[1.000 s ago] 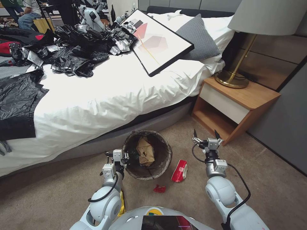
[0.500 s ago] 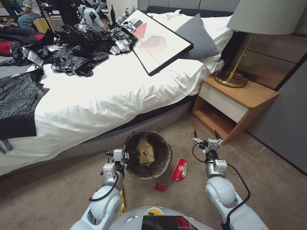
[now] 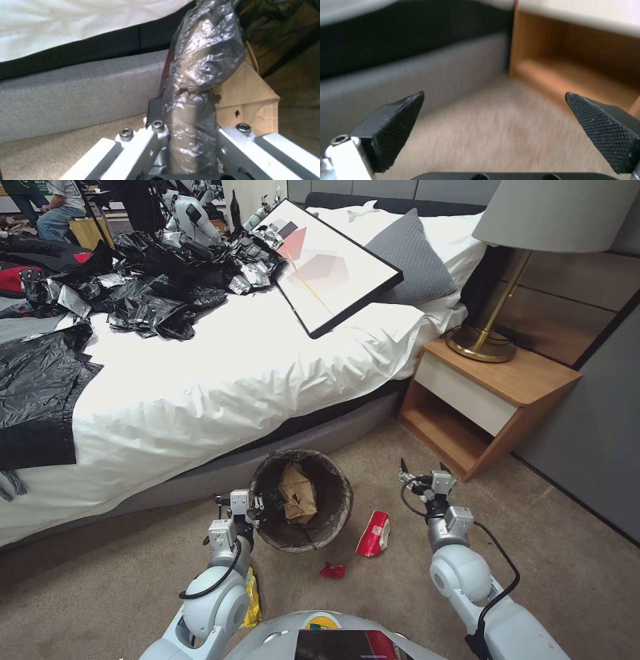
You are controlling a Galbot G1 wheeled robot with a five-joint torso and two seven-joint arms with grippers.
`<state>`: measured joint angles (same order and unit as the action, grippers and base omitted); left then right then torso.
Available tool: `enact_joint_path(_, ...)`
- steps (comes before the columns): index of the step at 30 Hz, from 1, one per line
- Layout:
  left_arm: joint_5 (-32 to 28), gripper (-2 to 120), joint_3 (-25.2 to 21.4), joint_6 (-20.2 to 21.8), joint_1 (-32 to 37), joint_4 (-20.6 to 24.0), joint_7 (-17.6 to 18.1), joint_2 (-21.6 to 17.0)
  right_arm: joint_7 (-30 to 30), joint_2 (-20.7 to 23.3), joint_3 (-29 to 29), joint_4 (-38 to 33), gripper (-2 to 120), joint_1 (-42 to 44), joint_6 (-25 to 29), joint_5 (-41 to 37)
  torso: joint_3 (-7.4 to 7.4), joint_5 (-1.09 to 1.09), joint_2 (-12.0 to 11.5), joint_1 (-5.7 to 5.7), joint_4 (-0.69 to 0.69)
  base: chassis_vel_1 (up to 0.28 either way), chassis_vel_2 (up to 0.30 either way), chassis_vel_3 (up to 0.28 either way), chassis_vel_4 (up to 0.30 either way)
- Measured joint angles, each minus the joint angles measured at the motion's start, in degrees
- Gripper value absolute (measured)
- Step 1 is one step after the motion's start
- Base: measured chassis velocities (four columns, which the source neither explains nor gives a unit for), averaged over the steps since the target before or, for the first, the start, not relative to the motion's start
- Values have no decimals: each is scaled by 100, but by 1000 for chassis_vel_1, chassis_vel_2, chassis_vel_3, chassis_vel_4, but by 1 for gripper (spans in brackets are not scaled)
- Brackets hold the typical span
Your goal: Pick up the trash bin, then pick up the garbage from the floor and place it into the trash bin.
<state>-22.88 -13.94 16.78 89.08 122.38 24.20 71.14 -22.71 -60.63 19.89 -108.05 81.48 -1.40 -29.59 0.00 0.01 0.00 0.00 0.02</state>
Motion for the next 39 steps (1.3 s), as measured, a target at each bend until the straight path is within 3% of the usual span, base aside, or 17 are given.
enact_joint_path(6, -25, 2, 30, -3, -42, -11, 3, -59, 55, 309, -186, 204, 100, -196, -729, -954, 0, -1, 0, 0, -2, 0, 0, 0, 0)
enact_joint_path(14, -47, 2, 117, -3, -103, -59, 11, -77, -105, 253, -448, 508, 100, -409, -1239, -1751, 0, -1, 0, 0, -2, 0, 0, 0, 0)
enact_joint_path(39, -186, 2, 172, 17, -255, -137, 25, -184, -204, -466, -1003, 1890, 100, -947, -1479, -2100, 0, -1, 0, 0, -2, 0, 0, 0, 0)
